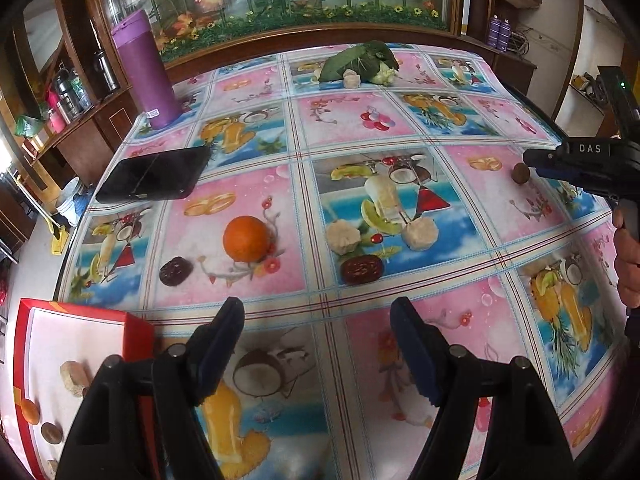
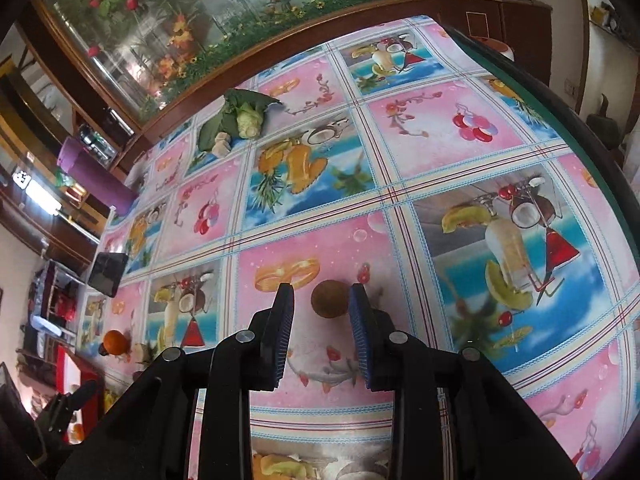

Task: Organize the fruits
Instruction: 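Move both open tools back toward the remaining fruit on the tablecloth, then grasp a red date with the left tool while the right tool grasps a brown round fruit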

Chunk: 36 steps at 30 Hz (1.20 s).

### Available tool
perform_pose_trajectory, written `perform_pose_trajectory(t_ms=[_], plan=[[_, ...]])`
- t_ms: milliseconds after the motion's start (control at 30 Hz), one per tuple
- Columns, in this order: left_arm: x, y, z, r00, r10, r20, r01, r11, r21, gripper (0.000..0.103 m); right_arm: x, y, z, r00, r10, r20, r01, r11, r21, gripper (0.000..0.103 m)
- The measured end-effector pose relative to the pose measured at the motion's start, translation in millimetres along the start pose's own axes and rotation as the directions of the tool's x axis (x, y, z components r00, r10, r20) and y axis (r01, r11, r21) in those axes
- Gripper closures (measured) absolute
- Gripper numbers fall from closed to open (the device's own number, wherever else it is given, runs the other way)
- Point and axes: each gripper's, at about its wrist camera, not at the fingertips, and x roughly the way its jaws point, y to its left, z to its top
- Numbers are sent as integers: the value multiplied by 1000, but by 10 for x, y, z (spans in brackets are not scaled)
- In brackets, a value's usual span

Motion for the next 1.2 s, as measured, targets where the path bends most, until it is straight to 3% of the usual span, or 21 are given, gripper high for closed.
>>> perform_pose_trajectory(t_ms=[133, 400, 533, 833, 1033, 1200], plan=[[117, -6, 37, 1000, -6, -12, 6, 1000, -12, 25, 98, 42, -19, 998, -65, -4, 65, 998, -29, 75], [320, -97, 137, 1000, -14, -26, 14, 1000, -14, 25, 185, 103, -59, 993, -115, -12, 114, 991, -65, 76], [378, -114, 152, 999, -46, -27, 45, 999, -22, 41, 191, 121, -74, 990, -141, -3, 140, 987, -82, 80], [355, -199, 158, 995, -103, -11, 103, 995, 11, 71, 179, 98, -64, 994, -106, -12, 105, 993, -51, 81], [242, -206, 106, 994, -105, 8, 105, 994, 15, 71, 58, 143, -62, 997, -62, 37, 64, 997, -41, 81], [-161, -50, -14, 989, -127, 78, 128, 992, -17, 72, -35, 207, -82, 995, -39, 92, 44, 998, -53, 81]])
